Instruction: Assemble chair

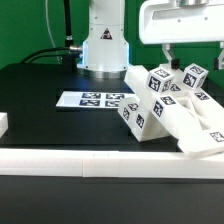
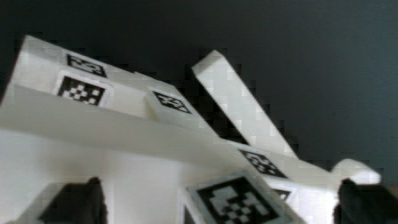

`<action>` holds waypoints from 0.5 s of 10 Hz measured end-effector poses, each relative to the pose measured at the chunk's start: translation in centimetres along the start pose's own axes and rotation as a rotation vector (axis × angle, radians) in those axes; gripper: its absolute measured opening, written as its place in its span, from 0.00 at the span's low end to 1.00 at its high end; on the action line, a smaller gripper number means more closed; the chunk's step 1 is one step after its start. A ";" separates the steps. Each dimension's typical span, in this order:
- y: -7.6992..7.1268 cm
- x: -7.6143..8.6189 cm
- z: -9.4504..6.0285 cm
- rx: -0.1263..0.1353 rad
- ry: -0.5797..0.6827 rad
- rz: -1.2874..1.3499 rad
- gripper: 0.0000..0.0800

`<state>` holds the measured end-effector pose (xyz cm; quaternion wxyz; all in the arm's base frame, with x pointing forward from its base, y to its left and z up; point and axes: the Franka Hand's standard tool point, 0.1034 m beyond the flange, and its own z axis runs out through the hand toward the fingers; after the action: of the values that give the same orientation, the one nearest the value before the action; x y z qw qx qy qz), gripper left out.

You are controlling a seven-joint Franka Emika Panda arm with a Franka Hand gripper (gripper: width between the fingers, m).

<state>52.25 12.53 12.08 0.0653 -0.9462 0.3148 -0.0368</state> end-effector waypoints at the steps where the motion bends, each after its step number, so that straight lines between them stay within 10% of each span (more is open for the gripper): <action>1: 1.0 -0.1 -0.1 0.013 0.008 0.005 0.81; 5: 6.2 -1.0 0.4 0.033 0.062 -0.013 0.81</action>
Offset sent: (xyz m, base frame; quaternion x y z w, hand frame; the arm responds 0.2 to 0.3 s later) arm -0.0477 -0.0342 -0.0051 0.0400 0.0400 0.0015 0.9984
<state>47.84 8.27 10.71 0.0711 -0.9453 0.3101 -0.0716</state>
